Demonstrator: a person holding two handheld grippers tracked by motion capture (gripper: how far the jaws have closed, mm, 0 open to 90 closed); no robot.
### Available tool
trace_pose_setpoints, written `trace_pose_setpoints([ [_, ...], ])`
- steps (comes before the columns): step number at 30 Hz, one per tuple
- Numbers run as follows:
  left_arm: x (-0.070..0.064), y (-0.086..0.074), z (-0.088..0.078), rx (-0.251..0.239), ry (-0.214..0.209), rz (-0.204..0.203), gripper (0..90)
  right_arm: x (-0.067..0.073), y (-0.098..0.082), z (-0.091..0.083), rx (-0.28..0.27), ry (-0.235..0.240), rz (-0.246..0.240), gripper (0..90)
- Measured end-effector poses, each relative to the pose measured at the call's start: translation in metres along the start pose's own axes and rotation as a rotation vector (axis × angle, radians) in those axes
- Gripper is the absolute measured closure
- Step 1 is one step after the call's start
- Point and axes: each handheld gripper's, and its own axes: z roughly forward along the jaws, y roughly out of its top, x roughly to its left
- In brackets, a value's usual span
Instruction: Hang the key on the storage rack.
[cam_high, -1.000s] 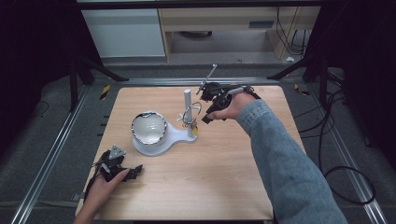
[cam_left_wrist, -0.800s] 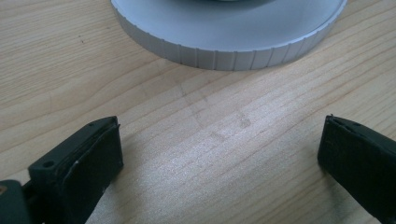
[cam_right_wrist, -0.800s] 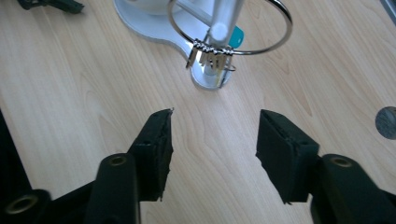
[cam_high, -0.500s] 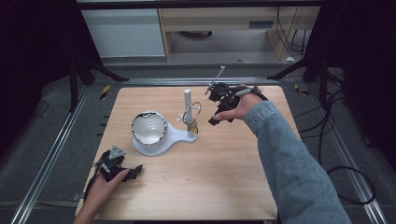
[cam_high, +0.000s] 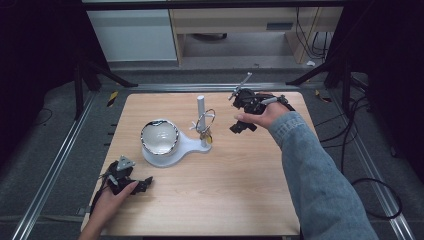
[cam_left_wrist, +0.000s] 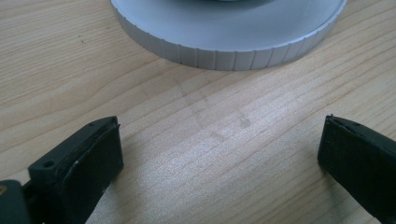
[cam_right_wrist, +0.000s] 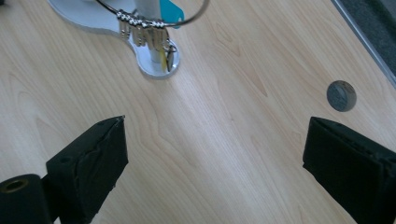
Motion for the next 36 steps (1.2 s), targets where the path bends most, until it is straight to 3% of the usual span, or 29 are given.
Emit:
trace_pose_setpoints([
  [10, 0.000, 0.000, 0.000, 0.000, 0.000, 0.000, 0.0, -0.010, -0.014, -0.002, -0.029, -0.078, 0.040, 9.7],
  [15, 0.000, 0.000, 0.000, 0.000, 0.000, 0.000, 0.0, -0.017, -0.033, 0.003, -0.058, -0.133, 0.057, 10.5],
  [25, 0.000, 0.000, 0.000, 0.004, 0.000, 0.002, 0.0, -0.023, -0.061, 0.011, -0.065, -0.185, 0.074, 11.8],
  [36, 0.000, 0.000, 0.000, 0.002, -0.001, -0.001, 0.0, -0.026, -0.080, 0.015, -0.094, -0.241, 0.081, 12.9],
])
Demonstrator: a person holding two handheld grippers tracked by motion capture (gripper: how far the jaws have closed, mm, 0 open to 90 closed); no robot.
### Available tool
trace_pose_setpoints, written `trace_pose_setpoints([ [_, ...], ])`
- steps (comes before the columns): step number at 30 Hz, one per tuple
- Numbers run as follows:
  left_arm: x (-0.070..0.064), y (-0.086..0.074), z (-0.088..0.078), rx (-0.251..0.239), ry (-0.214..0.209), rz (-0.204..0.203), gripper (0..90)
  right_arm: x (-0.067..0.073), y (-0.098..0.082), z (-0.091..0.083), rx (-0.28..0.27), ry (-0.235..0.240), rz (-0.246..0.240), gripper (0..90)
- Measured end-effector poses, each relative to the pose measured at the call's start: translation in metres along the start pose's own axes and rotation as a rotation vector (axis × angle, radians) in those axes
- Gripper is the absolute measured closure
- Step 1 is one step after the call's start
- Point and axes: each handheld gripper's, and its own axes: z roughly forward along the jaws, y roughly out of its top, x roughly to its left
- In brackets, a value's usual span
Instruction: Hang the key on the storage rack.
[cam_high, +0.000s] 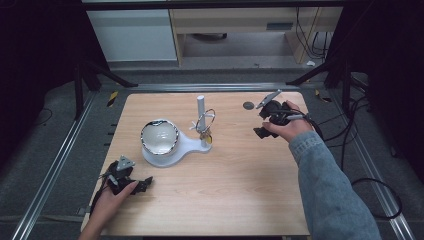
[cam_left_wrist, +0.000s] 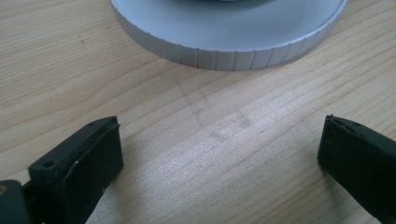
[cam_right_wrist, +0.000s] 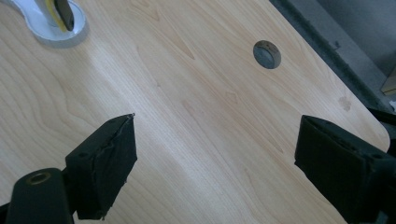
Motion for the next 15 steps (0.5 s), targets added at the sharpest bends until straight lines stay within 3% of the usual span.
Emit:
trace_pose_setpoints([
  [10, 0.000, 0.000, 0.000, 0.000, 0.000, 0.002, 0.0, 0.003, -0.031, 0.011, -0.014, -0.011, 0.025, 13.6],
  [15, 0.000, 0.000, 0.000, 0.000, 0.000, 0.001, 0.0, 0.008, -0.055, 0.023, -0.011, -0.005, 0.067, 12.9],
])
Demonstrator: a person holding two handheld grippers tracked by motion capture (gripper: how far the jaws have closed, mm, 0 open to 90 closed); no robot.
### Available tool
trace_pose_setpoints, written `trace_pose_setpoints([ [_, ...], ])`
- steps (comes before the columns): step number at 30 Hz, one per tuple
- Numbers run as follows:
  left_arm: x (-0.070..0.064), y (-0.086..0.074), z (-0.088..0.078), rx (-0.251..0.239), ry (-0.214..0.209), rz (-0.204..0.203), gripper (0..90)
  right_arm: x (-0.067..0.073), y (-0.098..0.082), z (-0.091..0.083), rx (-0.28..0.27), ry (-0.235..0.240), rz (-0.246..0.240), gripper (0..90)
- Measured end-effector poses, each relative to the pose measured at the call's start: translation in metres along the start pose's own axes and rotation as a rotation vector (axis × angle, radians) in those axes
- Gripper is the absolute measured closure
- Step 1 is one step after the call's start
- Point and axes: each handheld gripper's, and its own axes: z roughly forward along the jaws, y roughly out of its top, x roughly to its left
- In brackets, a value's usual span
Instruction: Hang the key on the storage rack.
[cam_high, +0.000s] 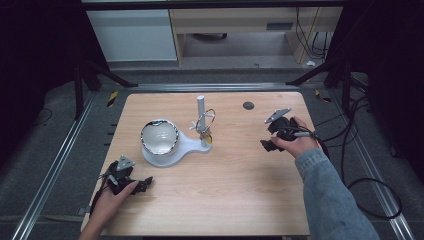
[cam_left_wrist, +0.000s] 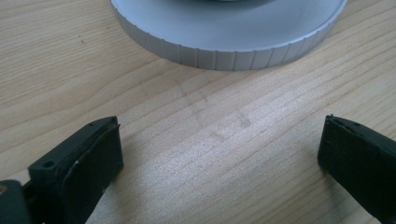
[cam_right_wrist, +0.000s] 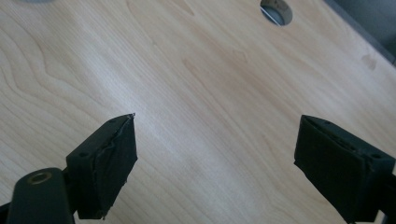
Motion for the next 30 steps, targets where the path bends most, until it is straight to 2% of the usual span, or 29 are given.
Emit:
trace_pose_setpoints([
  [8, 0.000, 0.000, 0.000, 0.000, 0.000, 0.000, 0.0, 0.005, -0.027, 0.014, -0.006, 0.007, 0.047, 12.7],
  [14, 0.000, 0.000, 0.000, 0.000, 0.000, 0.000, 0.0, 0.010, -0.040, 0.024, 0.003, 0.023, 0.072, 12.4],
  [25, 0.000, 0.000, 0.000, 0.000, 0.000, 0.000, 0.0, 0.017, -0.054, 0.035, 0.018, 0.044, 0.096, 11.2],
  [30, 0.000, 0.000, 0.000, 0.000, 0.000, 0.000, 0.0, 0.016, -0.063, 0.040, 0.012, 0.055, 0.147, 9.1],
])
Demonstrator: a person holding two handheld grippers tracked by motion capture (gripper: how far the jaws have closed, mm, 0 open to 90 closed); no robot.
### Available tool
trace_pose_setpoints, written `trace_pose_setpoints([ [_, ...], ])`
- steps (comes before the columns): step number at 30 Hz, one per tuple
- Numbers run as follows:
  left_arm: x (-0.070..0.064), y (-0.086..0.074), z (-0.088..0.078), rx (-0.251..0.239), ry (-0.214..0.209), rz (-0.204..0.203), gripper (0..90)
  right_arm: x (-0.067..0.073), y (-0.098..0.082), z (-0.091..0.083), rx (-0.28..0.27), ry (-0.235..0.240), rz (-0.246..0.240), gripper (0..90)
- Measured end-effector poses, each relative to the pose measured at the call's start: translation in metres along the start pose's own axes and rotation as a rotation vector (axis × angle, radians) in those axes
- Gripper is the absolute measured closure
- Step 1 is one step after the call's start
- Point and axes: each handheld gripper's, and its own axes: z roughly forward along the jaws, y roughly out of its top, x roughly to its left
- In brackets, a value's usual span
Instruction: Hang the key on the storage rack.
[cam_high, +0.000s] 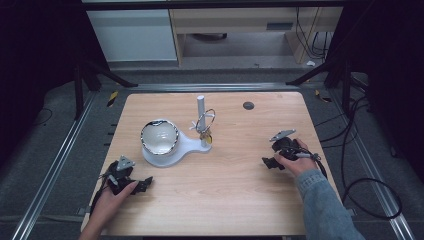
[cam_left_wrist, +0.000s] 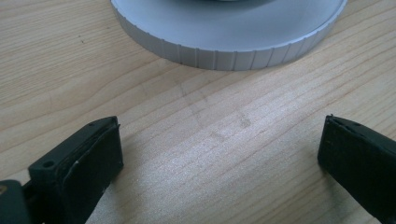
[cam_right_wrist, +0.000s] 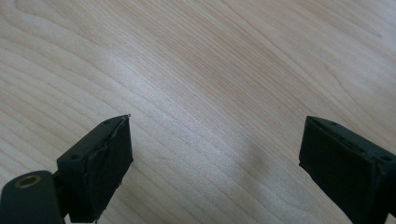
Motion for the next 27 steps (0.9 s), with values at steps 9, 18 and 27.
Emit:
trace_pose_setpoints([
  [9, 0.000, 0.000, 0.000, 0.000, 0.000, 0.001, 0.0, -0.012, -0.012, 0.006, -0.024, -0.021, 0.108, 5.5],
  [18, 0.000, 0.000, 0.000, 0.000, 0.000, 0.001, 0.0, -0.015, -0.021, 0.012, -0.016, -0.020, 0.146, 4.4],
  [27, 0.000, 0.000, 0.000, 0.000, 0.000, 0.000, 0.0, -0.015, -0.024, 0.017, -0.037, 0.000, 0.187, 0.1],
])
